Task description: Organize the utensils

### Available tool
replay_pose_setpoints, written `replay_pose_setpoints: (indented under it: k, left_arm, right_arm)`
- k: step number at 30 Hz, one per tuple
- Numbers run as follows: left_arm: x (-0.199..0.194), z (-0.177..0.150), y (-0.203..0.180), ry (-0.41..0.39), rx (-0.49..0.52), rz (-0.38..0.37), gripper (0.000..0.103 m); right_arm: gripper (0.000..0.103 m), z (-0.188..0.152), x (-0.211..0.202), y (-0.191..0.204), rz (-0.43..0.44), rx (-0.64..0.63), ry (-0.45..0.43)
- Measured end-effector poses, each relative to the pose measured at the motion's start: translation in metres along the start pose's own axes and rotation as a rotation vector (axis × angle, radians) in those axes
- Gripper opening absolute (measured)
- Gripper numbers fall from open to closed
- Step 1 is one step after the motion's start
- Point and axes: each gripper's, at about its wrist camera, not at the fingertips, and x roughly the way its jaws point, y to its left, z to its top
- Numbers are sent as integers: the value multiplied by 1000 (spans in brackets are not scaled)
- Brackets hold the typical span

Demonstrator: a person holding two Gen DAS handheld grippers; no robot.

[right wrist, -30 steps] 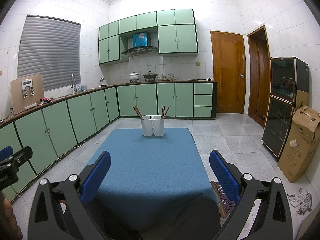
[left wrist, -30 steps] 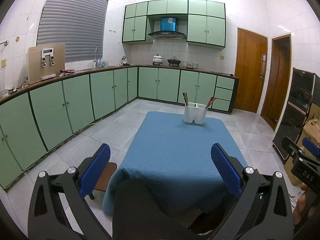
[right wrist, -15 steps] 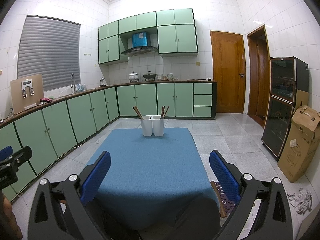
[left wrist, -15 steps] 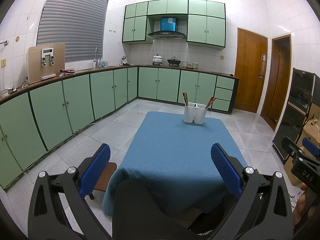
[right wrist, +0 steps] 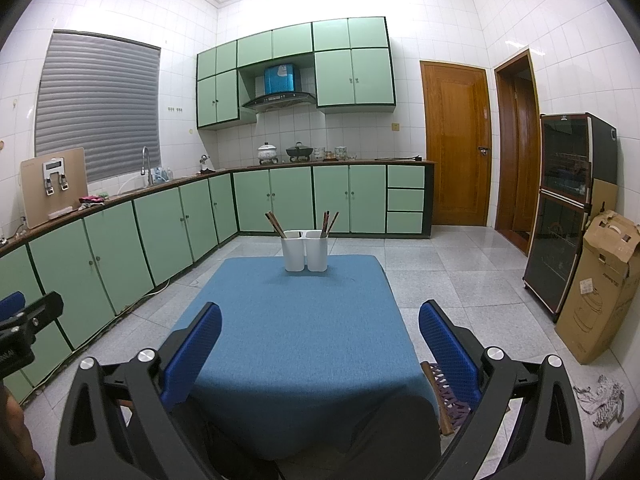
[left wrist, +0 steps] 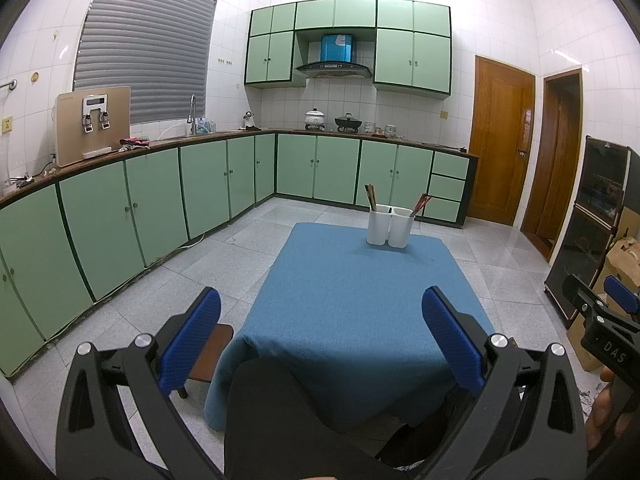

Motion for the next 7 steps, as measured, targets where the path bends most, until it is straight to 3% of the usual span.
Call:
replay_pose_setpoints:
  k: [7]
  left_arm:
    - [0, -1, -1, 1, 0, -4, 98]
  right_arm:
    - [97, 0, 0, 0, 0, 0, 1]
